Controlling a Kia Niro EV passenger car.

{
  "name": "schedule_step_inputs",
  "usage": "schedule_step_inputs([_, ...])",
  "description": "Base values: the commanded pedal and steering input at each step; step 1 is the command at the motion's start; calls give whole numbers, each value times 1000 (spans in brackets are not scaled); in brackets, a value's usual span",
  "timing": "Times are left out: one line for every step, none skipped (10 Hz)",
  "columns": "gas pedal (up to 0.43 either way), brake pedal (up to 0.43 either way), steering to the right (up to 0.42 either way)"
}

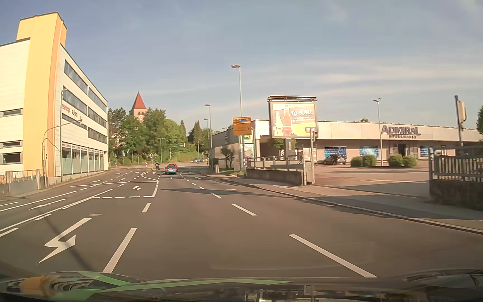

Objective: Follow the waypoints while adhering to traffic rules and regulations

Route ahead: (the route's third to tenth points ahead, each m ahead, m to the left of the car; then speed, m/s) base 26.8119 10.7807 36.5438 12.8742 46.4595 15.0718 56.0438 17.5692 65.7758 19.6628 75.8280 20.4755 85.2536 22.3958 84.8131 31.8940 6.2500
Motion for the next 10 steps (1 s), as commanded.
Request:
schedule_step_inputs([98,0,-238])
schedule_step_inputs([98,0,-212])
schedule_step_inputs([98,0,-183])
schedule_step_inputs([98,0,-161])
schedule_step_inputs([98,0,-135])
schedule_step_inputs([87,0,-115])
schedule_step_inputs([87,0,-103])
schedule_step_inputs([79,0,-90])
schedule_step_inputs([67,0,-75])
schedule_step_inputs([39,0,-65])
